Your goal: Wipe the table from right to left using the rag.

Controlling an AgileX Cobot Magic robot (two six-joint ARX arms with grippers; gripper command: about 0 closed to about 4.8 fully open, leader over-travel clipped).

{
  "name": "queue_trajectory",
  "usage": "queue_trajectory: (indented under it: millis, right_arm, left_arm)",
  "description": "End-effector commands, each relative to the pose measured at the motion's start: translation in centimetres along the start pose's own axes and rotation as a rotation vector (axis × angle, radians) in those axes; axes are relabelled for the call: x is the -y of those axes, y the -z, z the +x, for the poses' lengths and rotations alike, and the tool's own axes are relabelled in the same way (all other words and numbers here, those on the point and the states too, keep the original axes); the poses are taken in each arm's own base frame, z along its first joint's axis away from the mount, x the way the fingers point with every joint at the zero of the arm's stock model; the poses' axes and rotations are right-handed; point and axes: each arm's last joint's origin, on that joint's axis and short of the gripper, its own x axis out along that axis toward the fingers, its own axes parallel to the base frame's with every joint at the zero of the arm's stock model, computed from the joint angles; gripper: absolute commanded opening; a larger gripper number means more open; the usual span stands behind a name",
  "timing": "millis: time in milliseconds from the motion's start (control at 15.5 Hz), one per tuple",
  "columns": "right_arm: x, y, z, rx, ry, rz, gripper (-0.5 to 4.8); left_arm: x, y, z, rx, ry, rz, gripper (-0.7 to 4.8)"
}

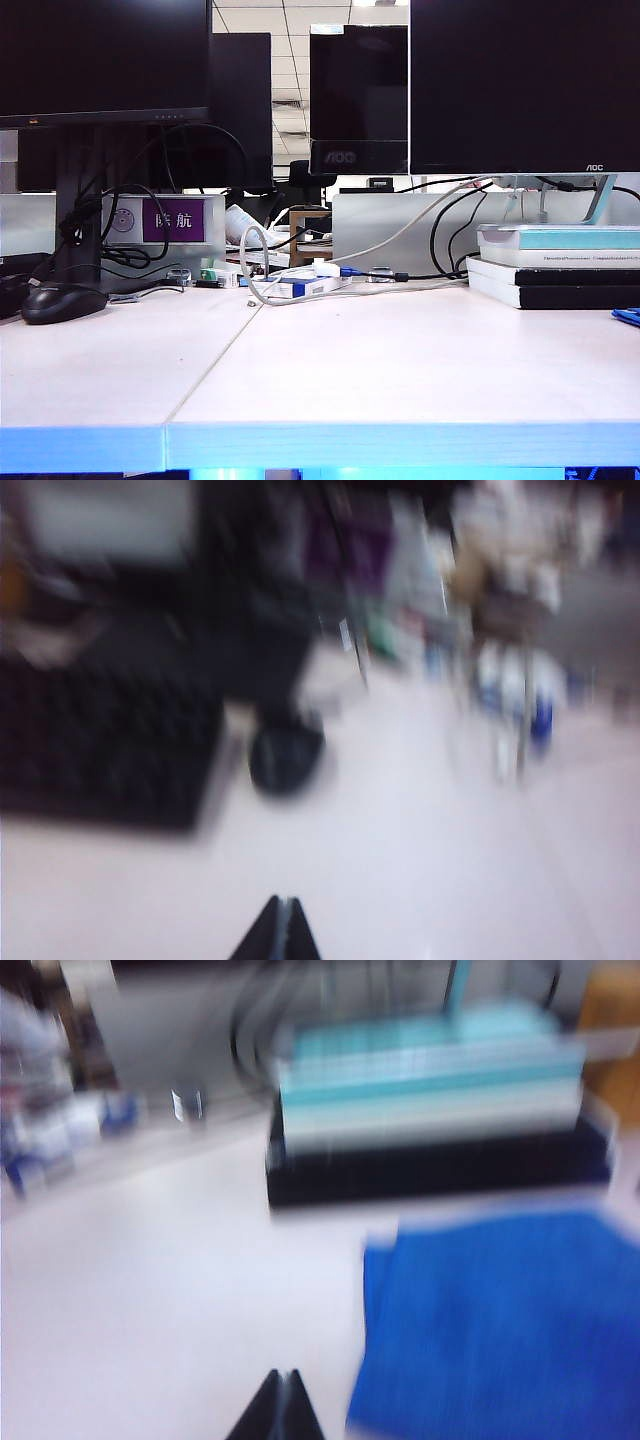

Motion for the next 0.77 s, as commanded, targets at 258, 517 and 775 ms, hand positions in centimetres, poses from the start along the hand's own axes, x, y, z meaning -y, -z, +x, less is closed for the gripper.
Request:
queue_trajectory:
  millis: [258,517,775]
  right_arm:
    - [-0.2,-5.7,-2.2,0.193,0.144,0.025,-0.01]
    - [-0.4,-8.7,-3.1,0.203,0.207,0.03,-0.01]
    - [-0.9,-13.2,-2.3,0.187,0.239,0.03,-0.02]
  left_arm:
    - [1.2,-6.7,-0.8,0.1,-0.022,-0.025,-0.05]
    - [2.3,-11.9,0.7,0.068,-0.029,-0.017,-0.05]
    - [4.2,-18.6,3.2,0.02,0.136,0.036,-0.05]
